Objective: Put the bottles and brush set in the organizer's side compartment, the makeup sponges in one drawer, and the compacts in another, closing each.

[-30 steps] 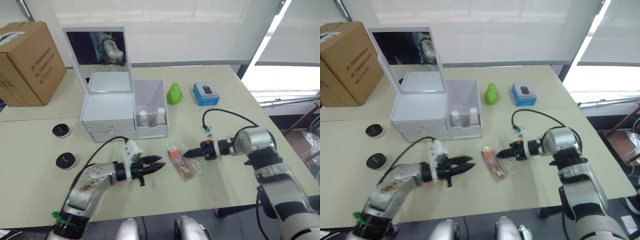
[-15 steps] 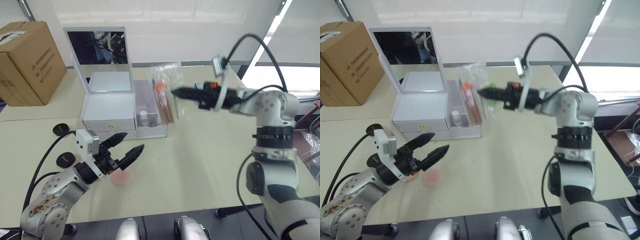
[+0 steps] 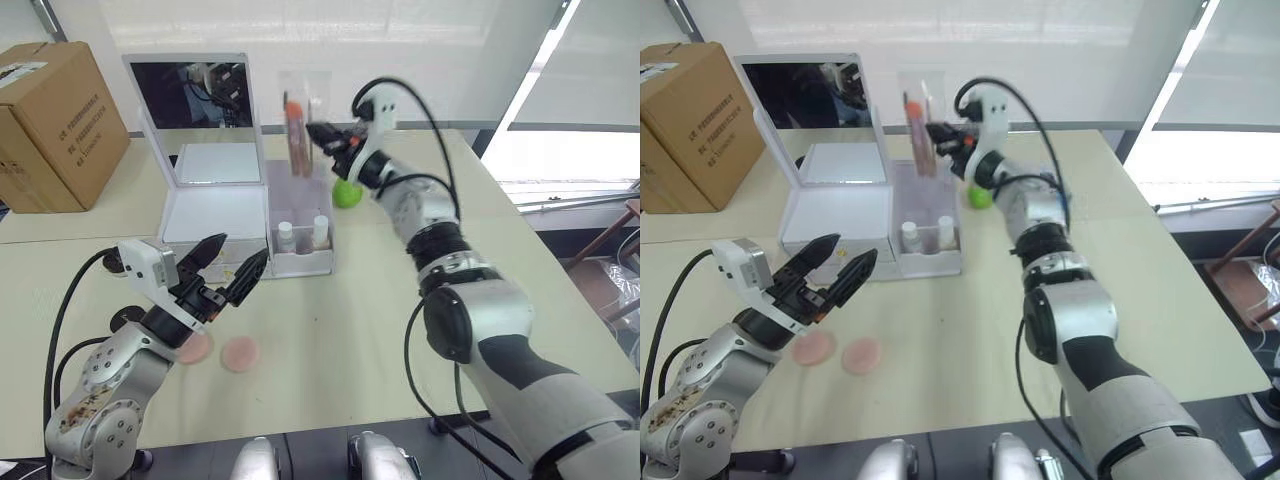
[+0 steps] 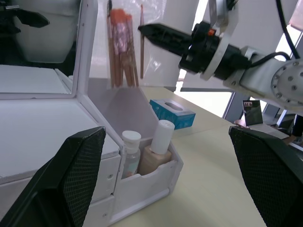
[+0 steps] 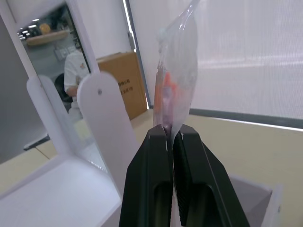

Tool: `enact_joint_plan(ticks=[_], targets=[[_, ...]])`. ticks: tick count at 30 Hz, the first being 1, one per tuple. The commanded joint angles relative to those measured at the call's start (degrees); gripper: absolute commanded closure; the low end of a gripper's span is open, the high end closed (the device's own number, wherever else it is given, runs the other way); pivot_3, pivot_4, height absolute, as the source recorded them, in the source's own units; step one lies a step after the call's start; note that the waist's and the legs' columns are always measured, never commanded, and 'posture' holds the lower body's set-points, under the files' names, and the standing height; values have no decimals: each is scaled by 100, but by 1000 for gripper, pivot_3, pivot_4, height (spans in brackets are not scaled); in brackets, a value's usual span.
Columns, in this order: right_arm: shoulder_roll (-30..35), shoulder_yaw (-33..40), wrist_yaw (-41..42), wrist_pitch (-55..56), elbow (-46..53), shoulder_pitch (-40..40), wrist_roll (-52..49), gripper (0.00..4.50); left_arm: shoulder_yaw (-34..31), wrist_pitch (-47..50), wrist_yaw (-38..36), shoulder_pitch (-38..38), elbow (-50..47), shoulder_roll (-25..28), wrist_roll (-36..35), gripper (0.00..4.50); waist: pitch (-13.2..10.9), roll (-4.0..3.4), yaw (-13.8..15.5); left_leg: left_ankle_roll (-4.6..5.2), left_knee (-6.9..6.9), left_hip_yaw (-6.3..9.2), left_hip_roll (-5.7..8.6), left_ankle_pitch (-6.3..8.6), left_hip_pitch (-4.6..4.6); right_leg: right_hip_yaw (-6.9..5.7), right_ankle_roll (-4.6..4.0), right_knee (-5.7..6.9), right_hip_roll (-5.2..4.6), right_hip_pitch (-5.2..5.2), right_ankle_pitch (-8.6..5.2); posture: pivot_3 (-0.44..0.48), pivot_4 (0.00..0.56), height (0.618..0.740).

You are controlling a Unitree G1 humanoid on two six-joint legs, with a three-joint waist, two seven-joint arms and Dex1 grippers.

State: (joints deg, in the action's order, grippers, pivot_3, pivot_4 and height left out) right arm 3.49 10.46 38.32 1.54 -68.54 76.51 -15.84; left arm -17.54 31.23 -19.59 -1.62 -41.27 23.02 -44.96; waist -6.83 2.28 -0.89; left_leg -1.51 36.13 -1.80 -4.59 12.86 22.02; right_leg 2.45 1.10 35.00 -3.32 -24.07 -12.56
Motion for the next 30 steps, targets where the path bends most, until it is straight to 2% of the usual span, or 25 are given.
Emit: enact_joint_plan(ticks=[1,9,13,17,22,23,28,29,30], targets=[[-38,68,-189,367,-267,272,150,4500,-163,-78,206,-59,-383,47,-147,20,0,0,4,0,0,0,0,0,0,0,0,0,0,1,0,0,150,722],[-273,62,-790,309,-703,199,557,4500,-213,-66,743,-372,-901,61,-293,20,-1,-1,-16,0,-3,2,-1,0,-4,-1,-5,1,0,0,-1,0,150,722],[-331,96,-1046,208,-768,258,677,3372,-214,-87,758,-293,-809,142,-321,0,-2,-2,0,0,-2,3,0,0,-3,-2,-5,0,0,1,-1,0,150,722],[-283,411,-991,157,-716,416,439,1951,-191,-92,765,-281,-814,200,-379,0,-2,-3,-10,0,-2,3,0,0,-3,-2,-5,0,0,0,-1,0,150,722],[-214,415,-773,236,-643,506,550,211,-122,-118,721,-282,-748,203,-353,0,-2,-3,-17,0,-4,3,0,0,-4,-2,-5,0,1,0,-1,0,150,722],[-195,341,-751,269,-632,507,637,14,-106,-121,713,-265,-729,203,-350,0,-2,-3,-15,0,-4,3,0,0,-6,-2,-5,0,1,2,-2,0,150,722],[-127,60,-181,80,-525,593,832,14,-102,-140,653,-235,-647,226,-348,0,-3,-3,-15,0,-3,3,0,0,-5,-2,-6,0,1,1,-2,0,150,722],[-110,-8,-111,43,-511,597,891,458,-102,-144,640,-240,-631,230,-345,0,-3,-3,-16,0,-4,3,0,0,-5,-2,-5,0,1,0,-2,0,150,722],[-95,-79,-63,1,-500,594,954,692,-104,-148,628,-247,-620,233,-350,0,-3,-3,-15,0,-4,3,0,0,-5,-2,-6,0,1,0,-2,0,150,722]])
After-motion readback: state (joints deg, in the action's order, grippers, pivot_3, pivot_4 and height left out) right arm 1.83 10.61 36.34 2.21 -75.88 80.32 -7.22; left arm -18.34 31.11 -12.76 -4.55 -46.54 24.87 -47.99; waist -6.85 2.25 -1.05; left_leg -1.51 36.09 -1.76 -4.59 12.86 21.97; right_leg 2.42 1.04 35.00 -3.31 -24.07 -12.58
